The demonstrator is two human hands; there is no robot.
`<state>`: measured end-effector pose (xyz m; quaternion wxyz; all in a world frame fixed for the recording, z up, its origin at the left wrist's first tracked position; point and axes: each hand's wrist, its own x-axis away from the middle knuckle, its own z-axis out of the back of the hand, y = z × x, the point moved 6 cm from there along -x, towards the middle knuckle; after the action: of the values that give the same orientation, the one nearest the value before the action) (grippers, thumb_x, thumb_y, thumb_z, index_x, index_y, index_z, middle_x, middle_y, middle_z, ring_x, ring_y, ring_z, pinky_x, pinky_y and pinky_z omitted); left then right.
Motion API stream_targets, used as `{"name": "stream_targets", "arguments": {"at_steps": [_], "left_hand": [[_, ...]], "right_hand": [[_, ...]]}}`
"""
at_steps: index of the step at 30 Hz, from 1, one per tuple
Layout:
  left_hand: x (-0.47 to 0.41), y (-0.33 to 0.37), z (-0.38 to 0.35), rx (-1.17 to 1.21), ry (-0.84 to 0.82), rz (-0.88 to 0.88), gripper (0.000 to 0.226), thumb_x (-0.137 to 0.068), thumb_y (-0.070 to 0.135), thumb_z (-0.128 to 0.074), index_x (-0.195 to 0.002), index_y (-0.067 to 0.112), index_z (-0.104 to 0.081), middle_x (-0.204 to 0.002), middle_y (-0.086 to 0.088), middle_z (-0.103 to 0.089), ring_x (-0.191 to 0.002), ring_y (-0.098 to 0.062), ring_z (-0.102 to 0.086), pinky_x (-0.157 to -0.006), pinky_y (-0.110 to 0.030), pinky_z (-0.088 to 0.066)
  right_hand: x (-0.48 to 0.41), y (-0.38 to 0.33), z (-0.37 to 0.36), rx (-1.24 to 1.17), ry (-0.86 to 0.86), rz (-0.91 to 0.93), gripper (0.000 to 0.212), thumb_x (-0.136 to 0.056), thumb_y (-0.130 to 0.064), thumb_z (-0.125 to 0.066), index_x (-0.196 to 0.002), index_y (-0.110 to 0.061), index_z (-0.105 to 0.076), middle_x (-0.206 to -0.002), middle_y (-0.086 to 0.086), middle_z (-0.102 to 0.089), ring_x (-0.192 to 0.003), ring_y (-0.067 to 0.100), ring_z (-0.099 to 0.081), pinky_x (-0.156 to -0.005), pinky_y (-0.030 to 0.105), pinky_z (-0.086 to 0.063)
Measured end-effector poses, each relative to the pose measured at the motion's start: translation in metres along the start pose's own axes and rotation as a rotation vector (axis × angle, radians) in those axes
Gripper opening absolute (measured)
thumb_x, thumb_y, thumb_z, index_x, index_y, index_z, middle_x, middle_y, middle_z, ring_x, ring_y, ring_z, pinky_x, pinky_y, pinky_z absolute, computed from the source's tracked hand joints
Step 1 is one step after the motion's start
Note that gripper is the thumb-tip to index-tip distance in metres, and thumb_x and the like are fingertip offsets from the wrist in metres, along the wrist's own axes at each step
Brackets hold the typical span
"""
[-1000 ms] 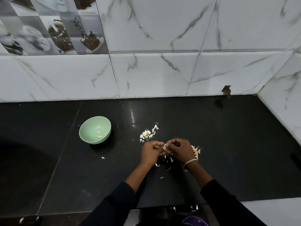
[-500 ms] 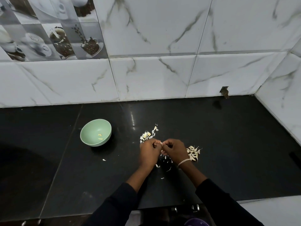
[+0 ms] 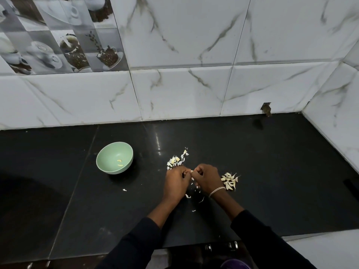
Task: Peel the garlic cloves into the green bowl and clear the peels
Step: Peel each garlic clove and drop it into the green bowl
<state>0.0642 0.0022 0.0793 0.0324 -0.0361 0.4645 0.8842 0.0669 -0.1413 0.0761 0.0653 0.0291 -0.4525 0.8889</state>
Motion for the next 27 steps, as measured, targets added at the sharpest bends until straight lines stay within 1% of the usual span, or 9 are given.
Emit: {"name": "stream_targets", "arguments": {"at_steps": [3, 6, 9, 12, 15, 18, 20, 23, 27], "left_hand": [[0.000, -0.001, 0.000, -0.034, -0.023, -0.017, 0.014, -0.087, 0.014, -0.064, -0.076, 0.016, -0.073, -0.065, 0.006, -0.067, -0.061, -0.008, -0.062, -0.063, -0.034, -0.052], [0.000, 0.000, 0.000, -0.080, -0.043, -0.052, 0.017, -0.085, 0.011, -0.062, -0.072, 0.015, -0.071, -0.064, 0.003, -0.065, -0.060, -0.011, -0.060, -0.062, -0.035, -0.050], [0.001, 0.003, 0.001, -0.132, -0.051, -0.091, 0.020, -0.085, 0.010, -0.060, -0.067, 0.013, -0.067, -0.062, 0.002, -0.063, -0.059, -0.013, -0.058, -0.061, -0.037, -0.049], [0.000, -0.002, 0.001, -0.134, -0.077, -0.079, 0.020, -0.086, 0.011, -0.060, -0.068, 0.014, -0.068, -0.062, 0.004, -0.065, -0.060, -0.011, -0.059, -0.061, -0.034, -0.050], [-0.005, -0.011, 0.001, 0.055, -0.125, 0.042, 0.017, -0.089, 0.007, -0.064, -0.078, 0.014, -0.074, -0.063, 0.004, -0.070, -0.059, -0.008, -0.067, -0.059, -0.022, -0.052], [-0.009, -0.017, -0.002, 0.319, -0.181, 0.157, 0.010, -0.091, 0.001, -0.068, -0.085, 0.005, -0.076, -0.069, -0.002, -0.074, -0.061, -0.012, -0.072, -0.061, -0.021, -0.055], [-0.008, -0.017, -0.004, 0.456, -0.202, 0.199, 0.009, -0.092, -0.001, -0.067, -0.087, 0.001, -0.075, -0.073, -0.008, -0.074, -0.064, -0.016, -0.071, -0.061, -0.021, -0.056], [-0.003, -0.015, -0.008, 0.630, -0.215, 0.283, 0.010, -0.094, -0.003, -0.064, -0.088, -0.004, -0.072, -0.074, -0.012, -0.072, -0.065, -0.013, -0.068, -0.060, -0.019, -0.055], [0.000, -0.013, -0.012, 0.776, -0.200, 0.380, 0.015, -0.094, -0.004, -0.061, -0.084, -0.001, -0.071, -0.079, -0.018, -0.071, -0.067, -0.015, -0.067, -0.060, -0.018, -0.055]], "right_hand": [[-0.001, -0.001, -0.002, 0.029, -0.013, -0.015, 0.018, -0.084, -0.017, -0.067, -0.069, -0.008, -0.064, -0.050, 0.003, -0.065, -0.040, 0.009, -0.061, -0.055, 0.028, -0.056], [-0.001, -0.003, -0.001, 0.014, -0.019, -0.024, 0.018, -0.083, -0.016, -0.067, -0.069, -0.005, -0.064, -0.049, 0.003, -0.064, -0.038, 0.010, -0.061, -0.050, 0.027, -0.055], [-0.002, -0.003, -0.001, 0.040, -0.032, -0.019, 0.020, -0.083, -0.017, -0.067, -0.067, -0.005, -0.063, -0.048, 0.003, -0.063, -0.037, 0.009, -0.061, -0.050, 0.026, -0.055], [-0.003, -0.001, -0.003, 0.028, -0.072, -0.029, 0.021, -0.084, -0.015, -0.067, -0.064, -0.008, -0.063, -0.051, 0.010, -0.066, -0.038, 0.011, -0.060, -0.047, 0.024, -0.054], [-0.003, 0.004, -0.003, -0.131, -0.157, -0.052, 0.019, -0.087, -0.008, -0.065, -0.068, -0.006, -0.065, -0.058, 0.012, -0.067, -0.043, 0.013, -0.061, -0.045, 0.023, -0.050], [-0.004, 0.008, -0.001, -0.337, -0.195, -0.065, 0.021, -0.091, 0.000, -0.058, -0.071, -0.004, -0.065, -0.062, 0.012, -0.065, -0.046, 0.018, -0.060, -0.043, 0.024, -0.046], [-0.006, 0.008, -0.001, -0.381, -0.210, -0.062, 0.023, -0.092, 0.001, -0.056, -0.071, -0.004, -0.065, -0.062, 0.012, -0.065, -0.046, 0.018, -0.059, -0.043, 0.024, -0.045], [-0.007, 0.004, 0.000, -0.413, -0.213, -0.051, 0.023, -0.094, 0.000, -0.056, -0.072, -0.003, -0.065, -0.061, 0.011, -0.064, -0.045, 0.017, -0.058, -0.042, 0.023, -0.044], [-0.006, 0.002, 0.003, -0.419, -0.220, -0.041, 0.022, -0.093, 0.001, -0.055, -0.074, -0.002, -0.065, -0.061, 0.008, -0.064, -0.045, 0.016, -0.058, -0.042, 0.022, -0.044]]}}
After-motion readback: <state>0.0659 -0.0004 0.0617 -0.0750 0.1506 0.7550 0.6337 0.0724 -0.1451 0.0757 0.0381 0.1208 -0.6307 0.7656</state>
